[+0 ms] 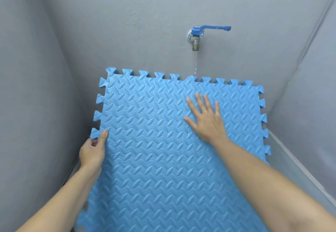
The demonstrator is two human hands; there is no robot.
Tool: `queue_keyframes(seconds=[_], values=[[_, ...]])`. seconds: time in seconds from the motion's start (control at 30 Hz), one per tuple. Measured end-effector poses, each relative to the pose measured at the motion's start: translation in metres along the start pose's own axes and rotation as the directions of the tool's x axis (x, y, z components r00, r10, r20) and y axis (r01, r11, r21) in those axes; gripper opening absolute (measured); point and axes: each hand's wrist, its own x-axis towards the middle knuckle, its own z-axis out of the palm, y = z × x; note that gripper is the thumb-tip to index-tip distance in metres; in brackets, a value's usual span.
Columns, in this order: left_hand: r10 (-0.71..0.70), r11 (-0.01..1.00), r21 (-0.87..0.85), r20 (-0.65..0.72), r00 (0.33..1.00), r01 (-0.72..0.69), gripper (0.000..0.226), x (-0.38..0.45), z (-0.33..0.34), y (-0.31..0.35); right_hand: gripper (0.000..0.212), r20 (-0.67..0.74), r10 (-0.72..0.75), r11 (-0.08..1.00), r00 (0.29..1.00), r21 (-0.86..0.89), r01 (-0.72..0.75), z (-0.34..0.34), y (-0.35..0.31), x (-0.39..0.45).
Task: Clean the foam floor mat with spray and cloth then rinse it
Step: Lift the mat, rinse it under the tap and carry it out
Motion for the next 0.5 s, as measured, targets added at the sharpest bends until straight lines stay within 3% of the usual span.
queue_keyframes(seconds=[0.1, 0.2, 0.23, 0.3, 0.37, 0.4, 0.43, 0.5], values=[[-0.013, 1.0, 0.027, -0.026, 1.0, 0.014, 0.045, 0.003, -0.003, -0.003, 0.074, 0.077, 0.202, 0.977, 0.976, 0.06, -0.207, 0.003, 0.061, -0.036], [-0.009, 0.999, 0.032, -0.02, 1.0, 0.009, 0.048, -0.007, 0.007, 0.003, 0.078, 0.12, 0.326, 0.929, 0.938, 0.144, -0.341, 0.006, 0.057, -0.056], [-0.006, 0.999, 0.034, -0.021, 1.0, 0.006, 0.048, -0.01, 0.01, 0.005, 0.08, 0.135, 0.283, 0.942, 0.95, 0.148, -0.302, 0.005, 0.045, -0.06], [-0.007, 0.999, 0.037, -0.033, 0.999, 0.008, 0.046, -0.014, 0.013, 0.008, 0.078, 0.145, 0.016, 0.992, 0.989, 0.125, -0.034, 0.002, 0.013, -0.066], [-0.008, 0.999, 0.044, -0.05, 0.999, 0.01, 0.046, -0.017, 0.012, 0.009, 0.072, 0.184, -0.336, 0.942, 0.924, 0.072, 0.329, 0.0, -0.016, -0.071], [-0.007, 0.999, 0.048, -0.053, 0.999, 0.009, 0.047, -0.017, 0.011, 0.009, 0.071, 0.202, -0.436, 0.899, 0.877, 0.047, 0.436, -0.001, -0.024, -0.07], [-0.005, 0.999, 0.05, -0.052, 0.999, 0.007, 0.048, -0.016, 0.01, 0.008, 0.07, 0.201, -0.46, 0.886, 0.865, 0.03, 0.464, -0.005, -0.026, -0.065], [-0.005, 0.999, 0.046, -0.041, 0.999, 0.007, 0.05, -0.014, 0.008, 0.008, 0.07, 0.088, -0.342, 0.94, 0.936, 0.031, 0.341, -0.023, -0.022, -0.044]])
